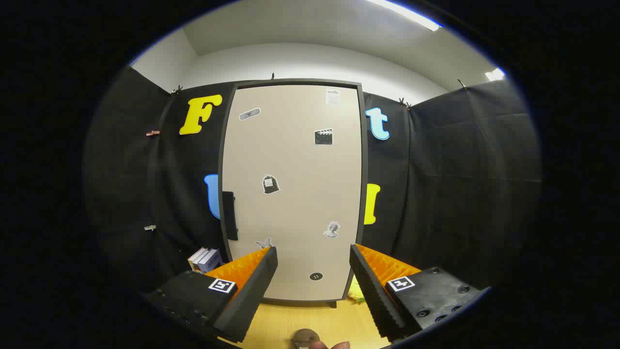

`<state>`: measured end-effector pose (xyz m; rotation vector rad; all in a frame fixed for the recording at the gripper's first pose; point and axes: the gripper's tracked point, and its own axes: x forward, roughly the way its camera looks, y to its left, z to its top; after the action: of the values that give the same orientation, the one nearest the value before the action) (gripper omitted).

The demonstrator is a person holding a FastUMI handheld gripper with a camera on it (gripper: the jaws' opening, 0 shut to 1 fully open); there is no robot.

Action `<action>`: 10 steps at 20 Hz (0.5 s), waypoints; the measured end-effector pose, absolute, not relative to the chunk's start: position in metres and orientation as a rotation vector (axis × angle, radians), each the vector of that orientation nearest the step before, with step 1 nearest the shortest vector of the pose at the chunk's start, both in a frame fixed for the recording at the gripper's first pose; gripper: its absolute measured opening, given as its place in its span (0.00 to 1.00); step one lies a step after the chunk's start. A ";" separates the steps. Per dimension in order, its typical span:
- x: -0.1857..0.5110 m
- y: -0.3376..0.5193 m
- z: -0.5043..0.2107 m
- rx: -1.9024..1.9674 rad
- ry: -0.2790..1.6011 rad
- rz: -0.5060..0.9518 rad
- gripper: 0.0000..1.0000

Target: Open the shoe cabinet door, grab the shoes and put them into the shoe cabinet, then close the shoe cabinet door.

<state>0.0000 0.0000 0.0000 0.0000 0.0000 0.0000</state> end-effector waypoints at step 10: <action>-0.005 -0.003 0.000 -0.011 -0.004 -0.012 0.98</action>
<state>-0.0050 -0.0030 -0.0003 -0.0105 -0.0036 -0.0122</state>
